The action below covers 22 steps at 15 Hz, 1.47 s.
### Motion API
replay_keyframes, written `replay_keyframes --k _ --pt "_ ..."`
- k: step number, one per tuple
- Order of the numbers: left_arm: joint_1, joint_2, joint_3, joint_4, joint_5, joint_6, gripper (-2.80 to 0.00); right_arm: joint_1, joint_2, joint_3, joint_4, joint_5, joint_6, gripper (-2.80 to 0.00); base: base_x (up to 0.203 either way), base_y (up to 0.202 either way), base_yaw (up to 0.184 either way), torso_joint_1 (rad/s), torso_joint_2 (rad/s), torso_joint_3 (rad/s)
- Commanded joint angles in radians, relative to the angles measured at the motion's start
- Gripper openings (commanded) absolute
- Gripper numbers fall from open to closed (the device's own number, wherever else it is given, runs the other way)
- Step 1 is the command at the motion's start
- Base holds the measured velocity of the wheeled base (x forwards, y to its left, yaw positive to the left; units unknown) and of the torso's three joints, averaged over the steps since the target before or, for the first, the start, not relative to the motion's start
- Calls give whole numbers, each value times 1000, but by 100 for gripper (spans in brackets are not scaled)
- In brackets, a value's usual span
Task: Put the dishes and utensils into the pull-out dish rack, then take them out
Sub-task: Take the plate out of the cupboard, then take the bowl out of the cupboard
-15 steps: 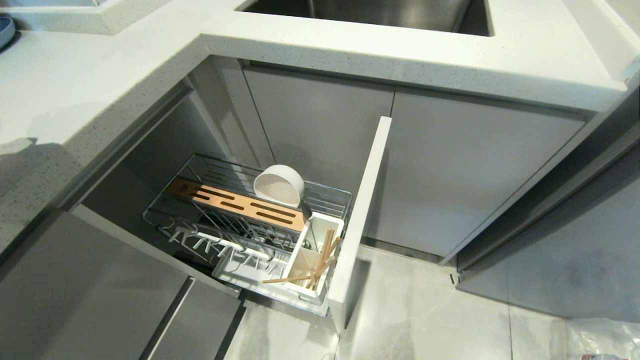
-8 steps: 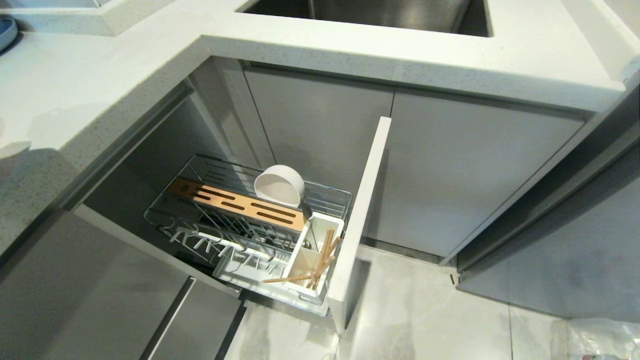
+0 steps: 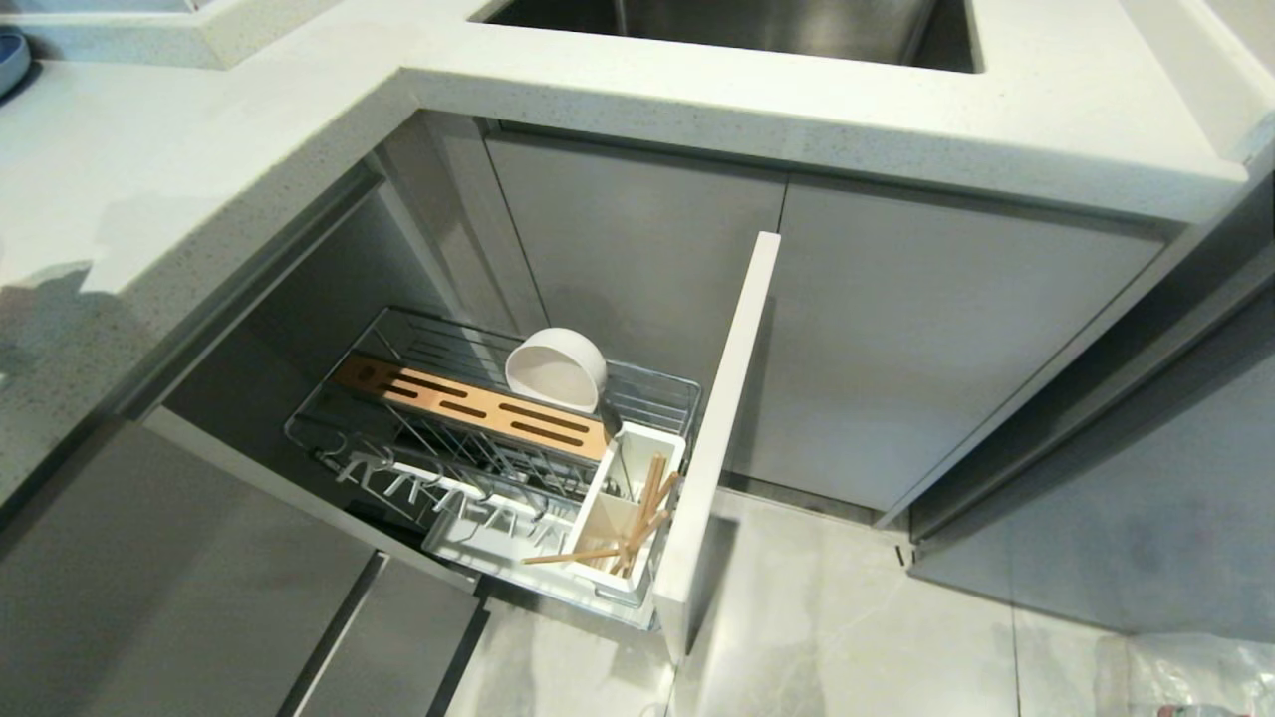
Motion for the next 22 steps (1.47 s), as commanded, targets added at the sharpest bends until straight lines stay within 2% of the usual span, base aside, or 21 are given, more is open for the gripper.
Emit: replay_keyframes --k 1,6,8,10,14,16,17,18,21,22 --pt "-41 -59 2 -10 11 1 -280 1 0 2 0 0 0 -280 0 0 0 0 0 0" --pt "-162 -210 6 -114 15 -2 -280 1 0 2 0 0 0 -280 0 0 0 0 0 0" --pt "-196 -272 17 -205 14 -3 -280 1 0 2 0 0 0 -280 0 0 0 0 0 0" --pt "-235 -351 78 -358 12 -19 -280 1 0 2 0 0 0 -280 0 0 0 0 0 0" --pt "-343 -449 232 -722 10 -126 -280 1 0 2 0 0 0 -280 0 0 0 0 0 0" --pt "-390 -459 327 -998 10 -164 -280 1 0 2 0 0 0 -280 0 0 0 0 0 0" --pt "-425 -455 373 -1084 11 -192 -280 1 0 2 0 0 0 -280 0 0 0 0 0 0" --pt "-455 -432 399 -1123 11 -233 -280 1 0 2 0 0 0 -280 0 0 0 0 0 0" --pt "-593 -311 411 -1149 -9 -369 -280 1 0 2 0 0 0 -280 0 0 0 0 0 0" --pt "-626 -276 416 -1145 -16 -443 -280 1 0 2 0 0 0 -280 0 0 0 0 0 0"
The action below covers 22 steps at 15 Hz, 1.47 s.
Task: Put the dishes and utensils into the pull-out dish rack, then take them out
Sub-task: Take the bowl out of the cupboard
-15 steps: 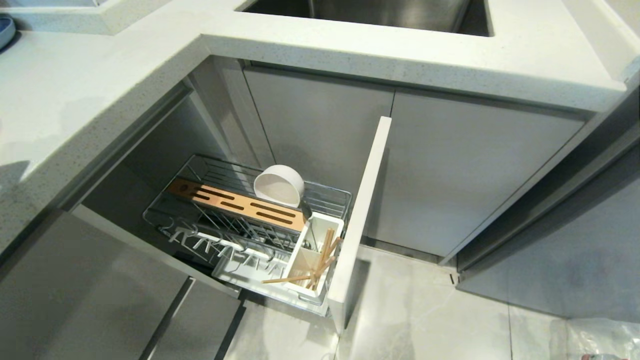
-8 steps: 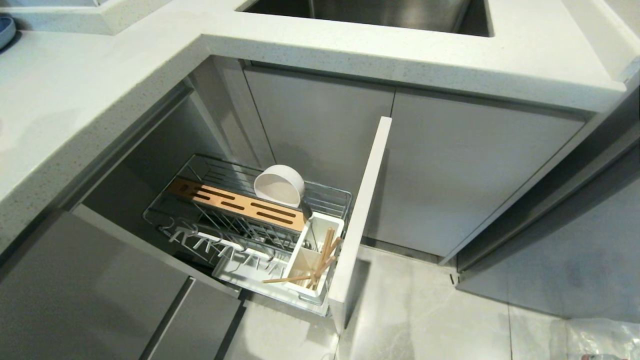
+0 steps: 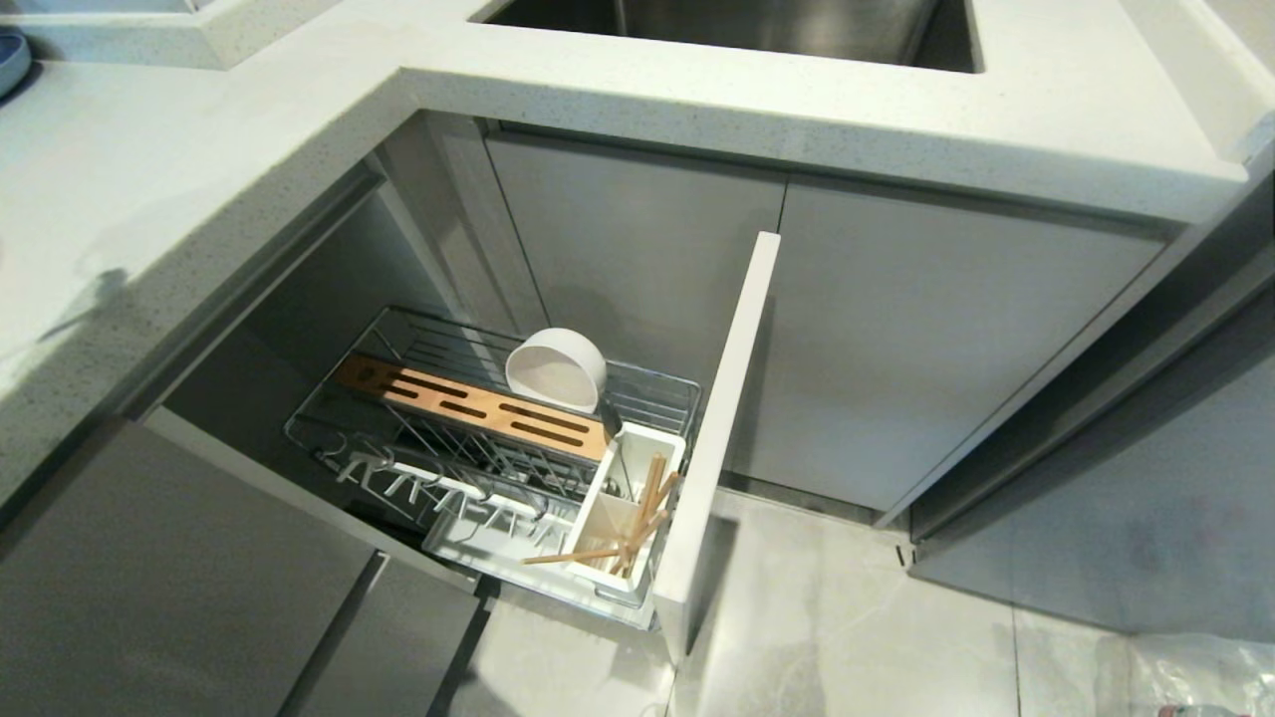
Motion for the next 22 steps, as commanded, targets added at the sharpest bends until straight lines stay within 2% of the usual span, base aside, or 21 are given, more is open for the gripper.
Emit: replay_keyframes --k 1,2,4,5,6,8,12,15,17,19,22 --pt "-52 75 14 11 -2 -89 -280 0 0 2 0 0 1 -280 0 0 0 0 0 0" --pt "-74 87 27 44 -9 -162 -280 0 0 2 0 0 1 -280 0 0 0 0 0 0" --pt "-90 103 49 203 -39 -374 -280 0 0 2 0 0 1 -280 0 0 0 0 0 0" --pt "-92 117 50 277 -111 -428 -280 0 0 2 0 0 1 -280 0 0 0 0 0 0" --pt "-89 130 49 320 -144 -459 -280 0 0 2 0 0 1 -280 0 0 0 0 0 0" --pt "-92 143 69 335 -152 -507 -280 0 0 2 0 0 1 -280 0 0 0 0 0 0" --pt "-92 244 95 434 -178 -651 -280 0 0 2 0 0 1 -280 0 0 0 0 0 0" --pt "-78 339 102 453 -188 -696 -280 0 0 2 0 0 1 -280 0 0 0 0 0 0" --pt "-66 389 102 453 -235 -724 -280 0 0 2 0 0 1 -280 0 0 0 0 0 0" --pt "-34 449 103 450 -267 -731 -280 0 0 2 0 0 1 -280 0 0 0 0 0 0" --pt "9 553 99 420 -279 -733 -280 0 0 2 0 0 1 -280 0 0 0 0 0 0"
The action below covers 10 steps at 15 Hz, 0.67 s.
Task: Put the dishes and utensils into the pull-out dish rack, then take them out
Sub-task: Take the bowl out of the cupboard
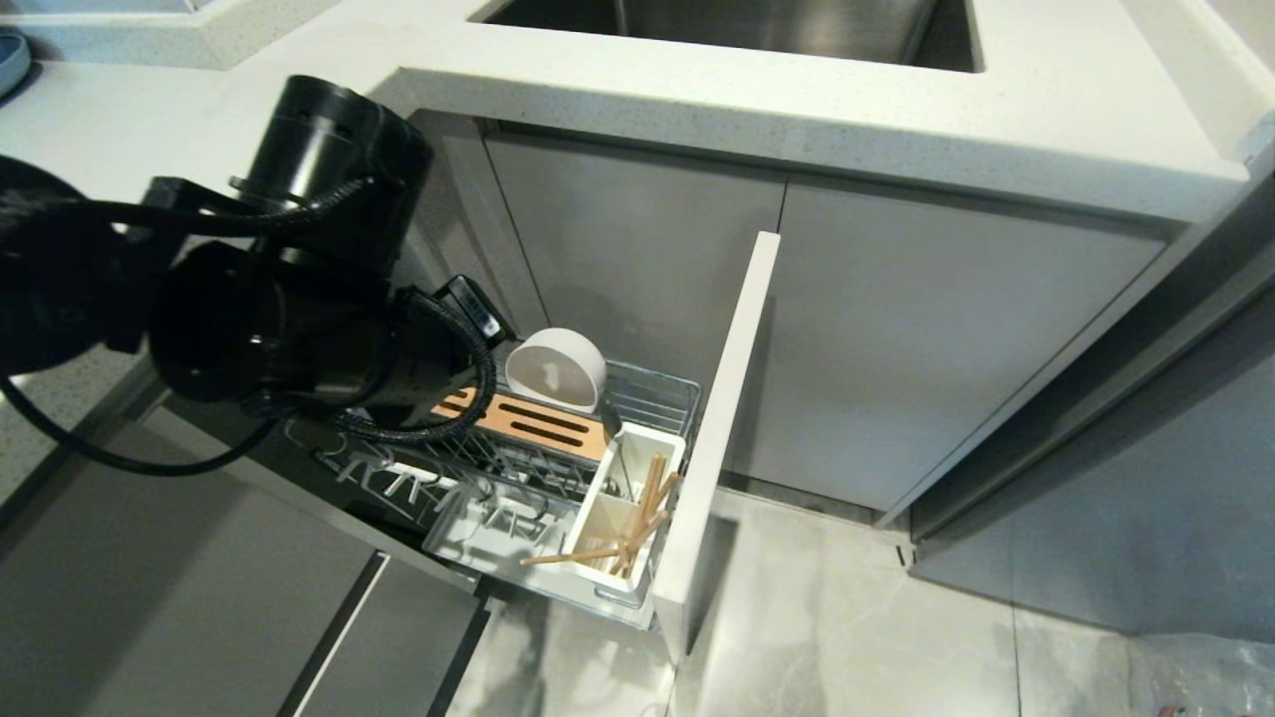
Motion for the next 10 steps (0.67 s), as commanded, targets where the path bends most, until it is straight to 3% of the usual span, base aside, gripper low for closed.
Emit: replay_keyframes --k 1,5,8,9,10 --pt "27 88 2 -24 -3 -5 -280 0 0 2 0 0 0 -280 0 0 0 0 0 0" --pt "56 191 -7 -181 -70 0 -280 0 0 2 0 0 0 -280 0 0 0 0 0 0" --pt "68 239 -7 -240 -77 26 -280 0 0 2 0 0 0 -280 0 0 0 0 0 0" --pt "70 238 -7 -243 -77 32 0 0 0 2 0 0 0 -280 0 0 0 0 0 0" --pt "72 233 -7 -243 -76 38 0 0 0 2 0 0 0 -280 0 0 0 0 0 0"
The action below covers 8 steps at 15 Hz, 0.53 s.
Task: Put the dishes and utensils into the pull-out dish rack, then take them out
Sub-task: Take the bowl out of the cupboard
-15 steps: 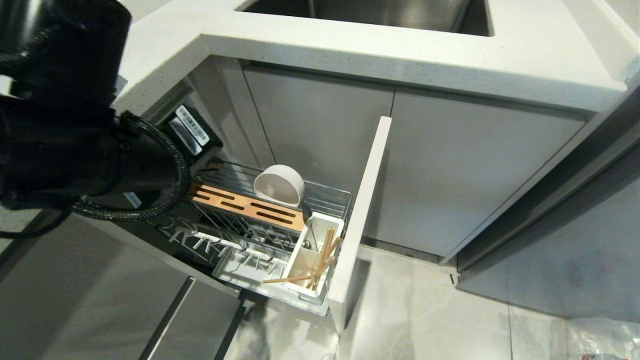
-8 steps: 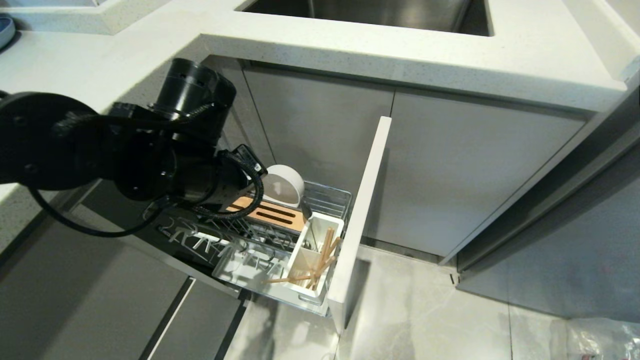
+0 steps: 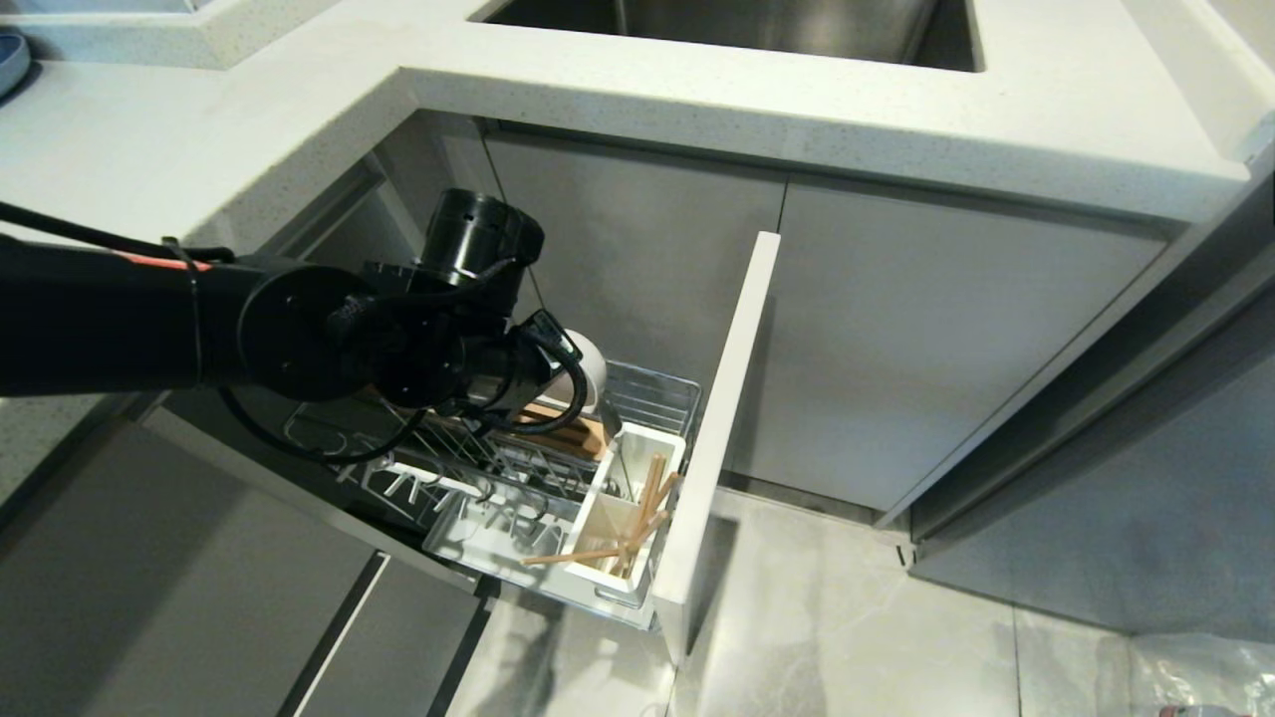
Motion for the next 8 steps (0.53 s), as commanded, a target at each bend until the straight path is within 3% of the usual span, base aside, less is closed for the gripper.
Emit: replay_keyframes --k 1,5,8 --pt "9 3 -4 -1 3 -2 0 0 0 2 0 0 0 -280 0 0 0 0 0 0" --pt "18 14 -42 -18 3 7 0 0 0 2 0 0 0 -280 0 0 0 0 0 0" --pt "18 61 -99 -63 3 52 0 0 0 2 0 0 0 -280 0 0 0 0 0 0"
